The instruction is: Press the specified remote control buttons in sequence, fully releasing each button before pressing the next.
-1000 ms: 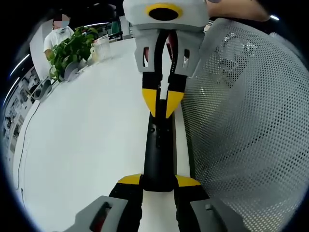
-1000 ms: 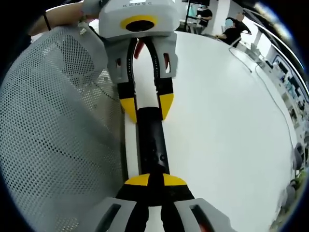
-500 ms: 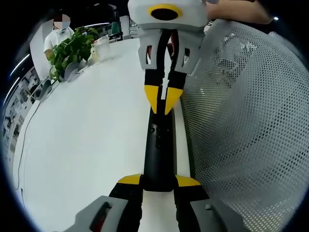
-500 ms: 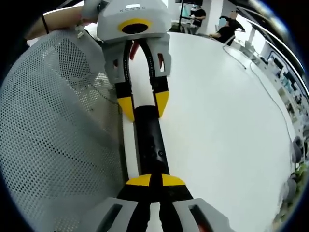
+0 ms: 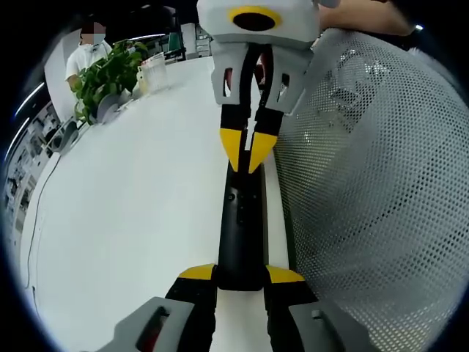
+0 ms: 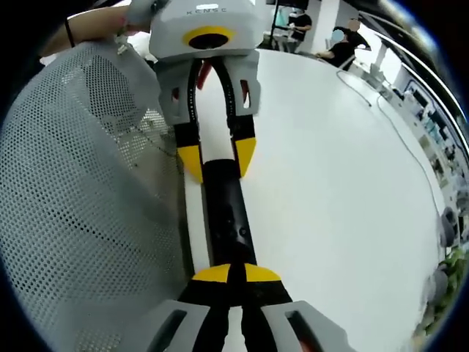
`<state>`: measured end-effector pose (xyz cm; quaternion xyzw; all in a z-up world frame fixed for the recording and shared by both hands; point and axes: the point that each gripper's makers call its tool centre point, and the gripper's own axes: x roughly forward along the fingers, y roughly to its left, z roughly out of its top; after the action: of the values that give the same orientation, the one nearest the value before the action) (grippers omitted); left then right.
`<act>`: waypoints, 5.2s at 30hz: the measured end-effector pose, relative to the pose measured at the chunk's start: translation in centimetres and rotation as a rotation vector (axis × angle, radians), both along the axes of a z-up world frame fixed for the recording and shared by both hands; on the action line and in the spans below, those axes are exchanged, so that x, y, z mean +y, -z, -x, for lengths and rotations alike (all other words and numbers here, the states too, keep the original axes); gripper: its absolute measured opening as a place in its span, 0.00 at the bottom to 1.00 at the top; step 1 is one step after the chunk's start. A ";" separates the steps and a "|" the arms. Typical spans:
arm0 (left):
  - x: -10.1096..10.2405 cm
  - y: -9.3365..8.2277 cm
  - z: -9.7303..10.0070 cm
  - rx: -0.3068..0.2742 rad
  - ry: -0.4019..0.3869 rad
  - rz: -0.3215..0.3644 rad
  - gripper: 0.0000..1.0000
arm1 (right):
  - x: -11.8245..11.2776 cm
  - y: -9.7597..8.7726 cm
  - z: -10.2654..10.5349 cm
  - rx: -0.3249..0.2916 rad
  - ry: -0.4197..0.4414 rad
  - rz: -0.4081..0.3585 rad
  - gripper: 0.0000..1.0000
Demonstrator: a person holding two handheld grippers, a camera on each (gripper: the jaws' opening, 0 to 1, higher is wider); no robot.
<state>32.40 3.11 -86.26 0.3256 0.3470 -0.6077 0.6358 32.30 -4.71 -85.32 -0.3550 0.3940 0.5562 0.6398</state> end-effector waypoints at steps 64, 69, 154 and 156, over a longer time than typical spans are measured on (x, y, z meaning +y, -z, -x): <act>-0.1 0.0 0.1 -0.003 0.001 -0.005 0.25 | 1.0 -0.1 -0.1 0.008 0.048 -0.045 0.00; -0.1 0.0 0.1 -0.001 -0.002 -0.002 0.25 | 1.2 -0.1 0.0 -0.013 0.022 -0.040 0.00; -0.1 -0.1 0.1 -0.002 0.002 -0.003 0.25 | 3.3 -0.3 -0.1 0.055 0.068 -0.119 0.00; -0.1 -0.1 0.1 -0.003 0.002 -0.002 0.25 | 3.2 -0.3 -0.1 0.089 0.090 -0.138 0.00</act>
<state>32.26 3.00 -86.19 0.3275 0.3465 -0.6074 0.6354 32.43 -1.56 -84.98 -0.2671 0.3981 0.5680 0.6690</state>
